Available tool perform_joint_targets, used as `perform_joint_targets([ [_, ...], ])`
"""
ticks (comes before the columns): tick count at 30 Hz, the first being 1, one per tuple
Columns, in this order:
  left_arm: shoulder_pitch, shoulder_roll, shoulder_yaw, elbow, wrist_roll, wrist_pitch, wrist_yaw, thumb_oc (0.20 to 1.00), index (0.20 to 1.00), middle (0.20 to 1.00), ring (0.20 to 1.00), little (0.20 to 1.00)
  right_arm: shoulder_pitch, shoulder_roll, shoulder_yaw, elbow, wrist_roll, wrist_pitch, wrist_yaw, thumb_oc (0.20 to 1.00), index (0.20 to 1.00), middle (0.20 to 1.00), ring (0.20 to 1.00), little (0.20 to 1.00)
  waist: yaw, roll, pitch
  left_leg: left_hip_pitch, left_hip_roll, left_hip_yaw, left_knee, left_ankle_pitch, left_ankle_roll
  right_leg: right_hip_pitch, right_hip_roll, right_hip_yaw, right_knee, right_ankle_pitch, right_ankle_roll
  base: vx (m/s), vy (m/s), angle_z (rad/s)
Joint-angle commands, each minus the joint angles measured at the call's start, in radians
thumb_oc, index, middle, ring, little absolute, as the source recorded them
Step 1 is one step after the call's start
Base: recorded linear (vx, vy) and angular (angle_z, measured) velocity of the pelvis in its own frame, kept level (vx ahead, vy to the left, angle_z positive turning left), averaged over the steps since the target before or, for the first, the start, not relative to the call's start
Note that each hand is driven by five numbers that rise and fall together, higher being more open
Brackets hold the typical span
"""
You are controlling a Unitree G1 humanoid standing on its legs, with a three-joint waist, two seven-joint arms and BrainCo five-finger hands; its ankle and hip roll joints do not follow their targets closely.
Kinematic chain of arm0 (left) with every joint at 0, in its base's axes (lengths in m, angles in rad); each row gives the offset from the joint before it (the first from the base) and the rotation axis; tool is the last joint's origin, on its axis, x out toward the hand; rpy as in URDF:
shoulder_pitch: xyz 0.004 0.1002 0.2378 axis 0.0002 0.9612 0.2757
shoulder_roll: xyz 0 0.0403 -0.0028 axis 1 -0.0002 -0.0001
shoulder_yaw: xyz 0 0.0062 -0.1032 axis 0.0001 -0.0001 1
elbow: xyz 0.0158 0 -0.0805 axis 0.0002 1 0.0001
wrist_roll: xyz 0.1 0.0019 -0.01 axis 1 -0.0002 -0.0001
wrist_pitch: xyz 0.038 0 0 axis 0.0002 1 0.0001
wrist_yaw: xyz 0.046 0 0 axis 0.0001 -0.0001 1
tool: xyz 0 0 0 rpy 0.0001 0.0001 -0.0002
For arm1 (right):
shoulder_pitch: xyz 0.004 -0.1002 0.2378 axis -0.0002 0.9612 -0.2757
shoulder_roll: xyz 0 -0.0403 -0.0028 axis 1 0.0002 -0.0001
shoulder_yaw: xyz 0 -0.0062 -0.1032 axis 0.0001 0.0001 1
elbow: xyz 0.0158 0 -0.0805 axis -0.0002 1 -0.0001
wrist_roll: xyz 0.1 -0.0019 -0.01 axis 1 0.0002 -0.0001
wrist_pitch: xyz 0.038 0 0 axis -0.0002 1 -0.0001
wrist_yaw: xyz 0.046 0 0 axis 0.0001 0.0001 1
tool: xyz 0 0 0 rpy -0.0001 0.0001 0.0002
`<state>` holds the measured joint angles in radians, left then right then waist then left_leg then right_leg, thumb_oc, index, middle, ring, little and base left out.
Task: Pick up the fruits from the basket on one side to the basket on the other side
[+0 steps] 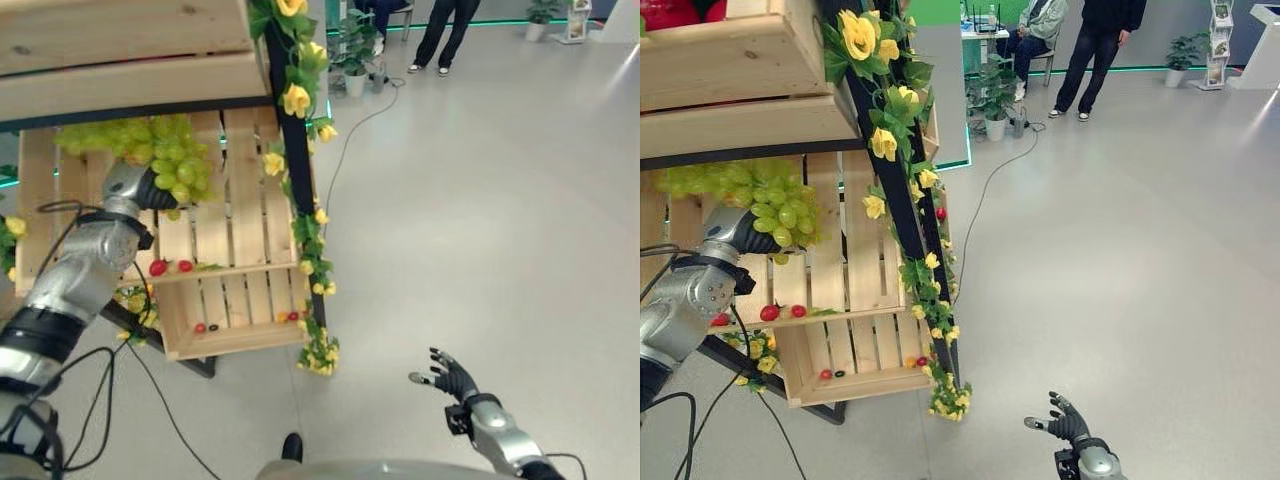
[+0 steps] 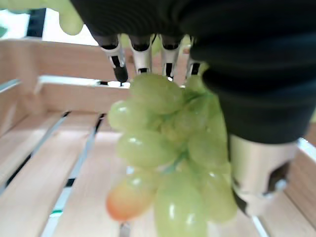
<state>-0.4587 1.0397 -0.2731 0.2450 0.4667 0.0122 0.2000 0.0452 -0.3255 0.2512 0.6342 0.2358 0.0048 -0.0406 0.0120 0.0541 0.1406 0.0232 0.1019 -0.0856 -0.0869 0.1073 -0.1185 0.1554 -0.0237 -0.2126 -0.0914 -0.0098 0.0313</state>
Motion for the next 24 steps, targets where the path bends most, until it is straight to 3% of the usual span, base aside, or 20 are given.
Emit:
perform_joint_targets([
  [1, -0.012, -0.012, 0.167, -0.004, -0.027, -0.014, 0.071, 1.000, 1.000, 1.000, 1.000, 1.000, -0.003, -0.014, -0.010, -0.092, -0.023, -0.040, -0.002, 1.000, 1.000, 1.000, 1.000, 1.000, 0.005, -0.008, -0.009, -0.011, 0.017, 0.015, 0.000, -0.027, 0.001, -0.031, -0.011, 0.007, 0.004, -0.035, 0.054, 0.01, 0.010, -0.06],
  [9, 0.251, -0.154, 0.421, -0.105, -0.240, -0.045, 0.108, 1.000, 1.000, 1.000, 1.000, 1.000, -0.001, 0.004, -0.025, -0.084, -0.039, -0.021, 0.003, 1.000, 1.000, 1.000, 1.000, 1.000, 0.015, -0.004, -0.010, -0.013, 0.015, 0.014, 0.000, -0.028, 0.006, -0.034, -0.011, 0.013, 0.004, -0.036, 0.048, 0.00, 0.003, -0.01],
  [12, 0.311, -0.111, 0.464, -0.148, -0.098, 0.003, 0.108, 1.000, 1.000, 1.000, 1.000, 1.000, 0.003, 0.006, -0.030, -0.090, -0.044, -0.021, 0.003, 1.000, 1.000, 1.000, 1.000, 1.000, 0.020, -0.004, -0.010, -0.014, 0.015, 0.013, 0.000, -0.030, 0.007, -0.036, -0.011, 0.014, 0.004, -0.036, 0.048, 0.00, 0.000, 0.00],
  [15, 0.368, -0.054, 0.504, -0.191, -0.053, 0.021, 0.029, 1.000, 1.000, 1.000, 1.000, 1.000, 0.007, -0.005, -0.053, -0.090, -0.049, -0.006, 0.004, 1.000, 1.000, 1.000, 1.000, 1.000, 0.022, -0.002, -0.011, -0.014, 0.015, 0.014, 0.000, -0.032, 0.010, -0.038, -0.010, 0.014, 0.004, -0.035, 0.049, 0.00, 0.009, -0.01],
  [18, 0.331, 0.089, 0.450, -0.167, 0.023, 0.028, -0.048, 1.000, 1.000, 1.000, 1.000, 1.000, 0.003, -0.019, -0.040, -0.084, -0.055, 0.003, 0.021, 1.000, 1.000, 1.000, 1.000, 1.000, 0.013, 0.002, -0.014, -0.013, 0.016, 0.014, 0.000, -0.034, 0.012, -0.037, -0.010, 0.015, 0.004, -0.033, 0.052, 0.00, 0.000, 0.00],
  [19, 0.269, 0.124, 0.375, -0.141, 0.061, 0.027, -0.068, 1.000, 1.000, 1.000, 1.000, 1.000, -0.001, -0.017, -0.034, -0.080, -0.055, 0.002, 0.023, 1.000, 1.000, 1.000, 1.000, 1.000, 0.009, -0.001, -0.015, -0.013, 0.015, 0.013, 0.000, -0.034, 0.011, -0.036, -0.011, 0.013, 0.004, -0.032, 0.053, 0.00, 0.000, 0.00],
  [24, 0.076, 0.206, 0.132, -0.014, 0.089, 0.002, -0.150, 1.000, 1.000, 1.000, 1.000, 1.000, -0.011, -0.031, -0.003, -0.084, -0.062, -0.003, 0.037, 1.000, 1.000, 1.000, 1.000, 1.000, 0.000, 0.005, -0.016, -0.012, 0.015, 0.018, 0.000, -0.033, 0.010, -0.037, -0.014, 0.010, 0.004, -0.027, 0.058, -0.01, 0.007, 0.05],
])
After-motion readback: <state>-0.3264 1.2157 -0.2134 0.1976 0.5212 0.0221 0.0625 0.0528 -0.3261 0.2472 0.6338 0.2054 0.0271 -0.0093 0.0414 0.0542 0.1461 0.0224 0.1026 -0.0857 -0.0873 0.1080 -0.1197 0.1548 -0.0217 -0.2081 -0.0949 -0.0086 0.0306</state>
